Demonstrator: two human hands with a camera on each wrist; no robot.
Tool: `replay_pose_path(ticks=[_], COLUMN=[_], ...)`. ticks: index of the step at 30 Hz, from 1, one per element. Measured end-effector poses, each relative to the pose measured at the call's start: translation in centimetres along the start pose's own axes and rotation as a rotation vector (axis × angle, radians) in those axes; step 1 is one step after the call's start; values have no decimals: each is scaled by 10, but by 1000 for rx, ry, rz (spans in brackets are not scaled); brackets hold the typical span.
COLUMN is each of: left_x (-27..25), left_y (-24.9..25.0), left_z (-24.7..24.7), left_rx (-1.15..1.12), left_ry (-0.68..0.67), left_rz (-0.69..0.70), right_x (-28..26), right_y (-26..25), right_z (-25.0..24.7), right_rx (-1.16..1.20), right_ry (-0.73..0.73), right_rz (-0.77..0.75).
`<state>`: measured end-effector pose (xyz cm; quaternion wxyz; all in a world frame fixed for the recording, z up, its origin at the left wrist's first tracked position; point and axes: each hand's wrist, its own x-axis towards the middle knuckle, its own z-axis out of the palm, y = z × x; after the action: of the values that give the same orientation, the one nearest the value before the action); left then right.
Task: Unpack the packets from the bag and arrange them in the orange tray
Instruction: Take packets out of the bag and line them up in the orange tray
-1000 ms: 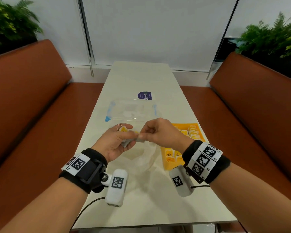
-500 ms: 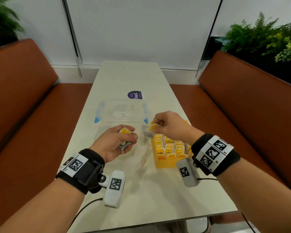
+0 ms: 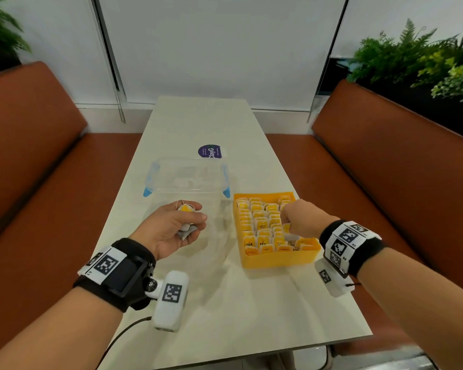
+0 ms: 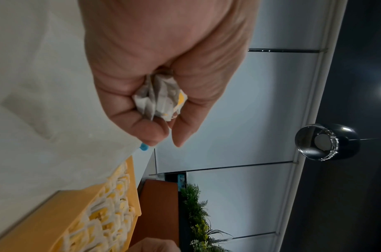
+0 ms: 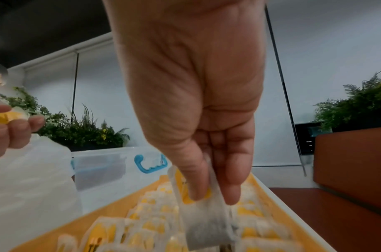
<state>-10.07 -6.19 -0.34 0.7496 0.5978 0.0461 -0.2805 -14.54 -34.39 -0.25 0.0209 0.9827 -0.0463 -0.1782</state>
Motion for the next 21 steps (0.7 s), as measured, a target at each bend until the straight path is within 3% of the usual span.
replay_pose_path(ticks=[11,17,21], left_x=[-2,-3,-4], left_y=[-3,-3,-3], left_z=[-1,-2,1], left_rx=[-8,-17,-18], left_ry=[23,33,28], left_rz=[-11,-8,-14], right_x=[4,2,0], right_y=[-2,-2,-5], right_z=[14,12,13], right_rx=[19,78,31], right_ry=[-85,-25,-104], right_rz=[-90,-114,-127])
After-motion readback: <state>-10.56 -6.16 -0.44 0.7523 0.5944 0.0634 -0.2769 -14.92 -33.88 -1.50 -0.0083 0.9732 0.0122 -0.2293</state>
